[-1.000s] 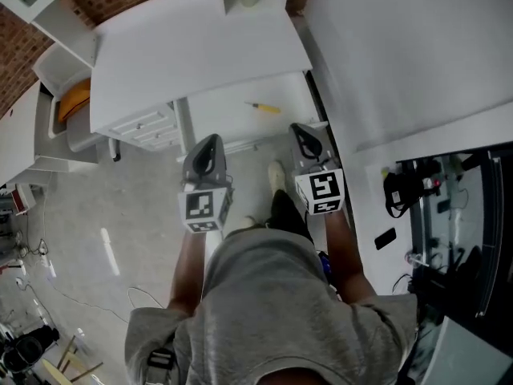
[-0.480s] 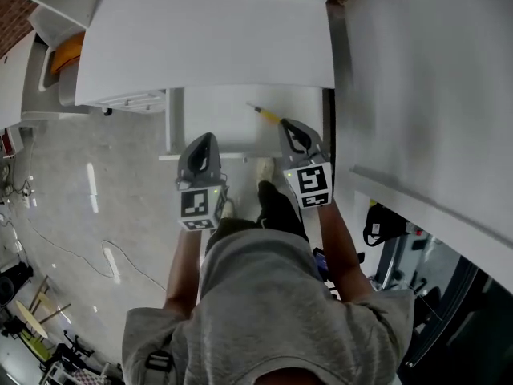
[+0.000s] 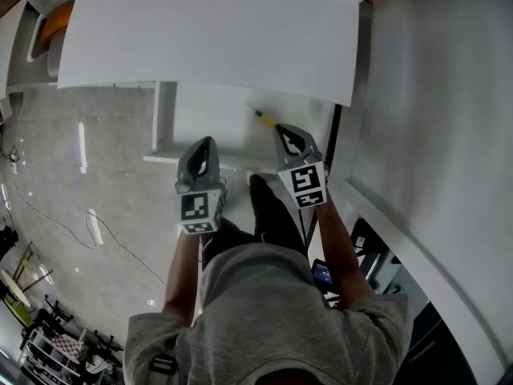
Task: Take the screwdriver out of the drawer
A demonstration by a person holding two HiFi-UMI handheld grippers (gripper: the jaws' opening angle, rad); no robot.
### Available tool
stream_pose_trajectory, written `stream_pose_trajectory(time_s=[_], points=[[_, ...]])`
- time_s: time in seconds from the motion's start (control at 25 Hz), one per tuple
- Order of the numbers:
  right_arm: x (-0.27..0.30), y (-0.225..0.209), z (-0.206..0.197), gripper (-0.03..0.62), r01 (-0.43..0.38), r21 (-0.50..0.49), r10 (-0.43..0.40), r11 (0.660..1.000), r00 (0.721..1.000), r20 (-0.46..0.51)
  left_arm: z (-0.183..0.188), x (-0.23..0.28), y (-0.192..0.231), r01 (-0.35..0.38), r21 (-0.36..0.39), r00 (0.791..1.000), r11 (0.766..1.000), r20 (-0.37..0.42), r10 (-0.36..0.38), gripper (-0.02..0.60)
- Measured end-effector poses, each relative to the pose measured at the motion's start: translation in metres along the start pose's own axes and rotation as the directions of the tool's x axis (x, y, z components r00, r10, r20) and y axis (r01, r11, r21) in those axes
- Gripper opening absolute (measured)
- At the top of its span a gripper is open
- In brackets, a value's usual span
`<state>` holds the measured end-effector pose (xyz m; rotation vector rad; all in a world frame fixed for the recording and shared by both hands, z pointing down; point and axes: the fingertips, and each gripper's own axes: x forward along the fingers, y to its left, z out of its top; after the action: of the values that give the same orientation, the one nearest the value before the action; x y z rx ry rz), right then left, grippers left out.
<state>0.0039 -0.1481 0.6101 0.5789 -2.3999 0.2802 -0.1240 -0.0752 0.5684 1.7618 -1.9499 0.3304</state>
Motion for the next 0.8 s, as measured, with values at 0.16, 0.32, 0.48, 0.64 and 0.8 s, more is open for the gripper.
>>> stream_pose_trajectory(time_s=[0.16, 0.32, 0.48, 0.64, 0.8], points=[[0.031, -0.006, -0.023, 0.005, -0.042, -0.02, 0.04, 0.999, 0.997, -0.061, -0.025, 0.019, 0.002, -0.018, -0.028, 0.999, 0.999, -0.051, 0.016, 0.012], [0.055, -0.012, -0.038, 0.005, -0.074, -0.038, 0.07, 0.997, 0.992, -0.101, -0.047, 0.034, 0.0, -0.02, -0.053, 0.995, 0.998, -0.095, 0.015, 0.012], [0.076, -0.018, -0.061, 0.006, -0.097, -0.058, 0.087, 0.994, 0.986, -0.143, -0.069, 0.047, -0.002, -0.023, -0.065, 0.992, 0.998, -0.127, 0.015, 0.012], [0.097, -0.019, -0.086, 0.07, -0.148, -0.081, 0.128, 0.986, 0.968, -0.214, -0.081, 0.058, -0.002, -0.029, -0.071, 0.989, 0.997, -0.144, 0.019, 0.012], [0.112, -0.018, -0.107, 0.135, -0.199, -0.11, 0.157, 0.974, 0.938, -0.309, -0.085, 0.064, -0.002, -0.032, -0.075, 0.988, 0.997, -0.156, 0.02, 0.012]])
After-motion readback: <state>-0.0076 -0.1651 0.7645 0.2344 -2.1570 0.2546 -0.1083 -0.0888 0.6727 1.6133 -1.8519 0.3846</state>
